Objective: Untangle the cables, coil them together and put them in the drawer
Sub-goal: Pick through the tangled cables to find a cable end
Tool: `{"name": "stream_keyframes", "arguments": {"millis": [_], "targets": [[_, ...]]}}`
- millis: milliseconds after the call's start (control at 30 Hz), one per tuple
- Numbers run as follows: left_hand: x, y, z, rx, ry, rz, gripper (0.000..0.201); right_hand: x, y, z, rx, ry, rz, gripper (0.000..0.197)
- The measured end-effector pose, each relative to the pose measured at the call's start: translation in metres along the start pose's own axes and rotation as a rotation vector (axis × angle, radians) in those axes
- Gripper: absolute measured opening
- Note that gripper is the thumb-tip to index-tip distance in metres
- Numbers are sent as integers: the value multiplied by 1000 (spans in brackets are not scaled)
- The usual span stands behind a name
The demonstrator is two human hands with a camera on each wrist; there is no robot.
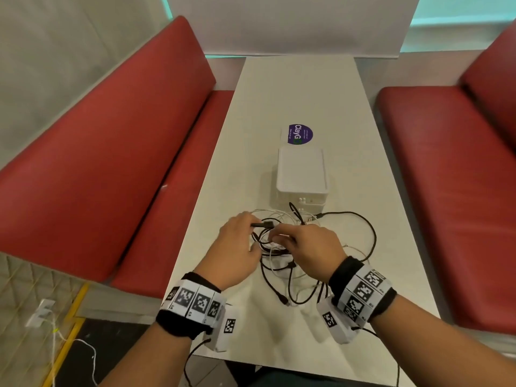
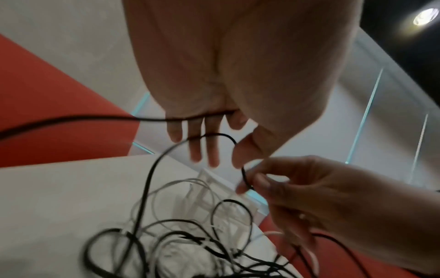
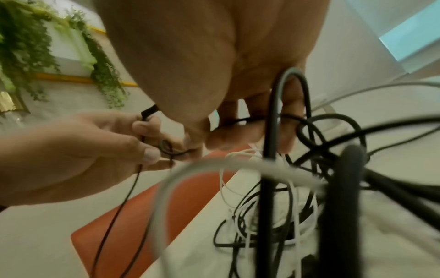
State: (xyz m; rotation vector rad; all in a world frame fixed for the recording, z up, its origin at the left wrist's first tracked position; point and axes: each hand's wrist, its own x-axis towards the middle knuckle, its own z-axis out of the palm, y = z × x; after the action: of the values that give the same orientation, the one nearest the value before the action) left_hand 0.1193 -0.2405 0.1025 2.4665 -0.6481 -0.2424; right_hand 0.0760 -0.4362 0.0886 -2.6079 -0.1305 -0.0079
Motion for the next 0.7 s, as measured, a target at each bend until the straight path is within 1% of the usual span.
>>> {"name": "stream_keyframes", "arguments": {"millis": [67,100,167,233,333,367,433,467,500,533,633,700], "targets": [[2,12,1,-34,-114,-22,22,2,-2,0,130,46,-30,14],[3,14,2,-118,-124,-25,18,2,-1,0,223,62,-16,15],[5,15,3,-231,-79,-13,19,5,3,-2,393,87,56,19],[8,14,3,-224,-44,19,24,7,5,-3,460,69,115,12],[13,20,2,-270,-28,40,13,6,-1,-4,556,20,138,1],[16,19,2,-318,-18,23,12,5,-2,-6,624,22,160,5],[18,11,0,-441,37,-39,18,1,1,-10,726,8,210,18],[19,6,-3,-483,80,-68,22,-2,3,-12,731,-8,221,23],[19,1,-7,-502,123,-89,26,-5,7,-14,688,-27,216,25],[18,-3,-11,-506,161,-95,30,-8,11,-16,587,-48,199,24],[13,-7,-23,-506,272,-70,37,-7,22,-16,212,-155,154,23],[10,-7,-31,-542,370,-56,39,0,24,-14,106,-218,166,21]]}}
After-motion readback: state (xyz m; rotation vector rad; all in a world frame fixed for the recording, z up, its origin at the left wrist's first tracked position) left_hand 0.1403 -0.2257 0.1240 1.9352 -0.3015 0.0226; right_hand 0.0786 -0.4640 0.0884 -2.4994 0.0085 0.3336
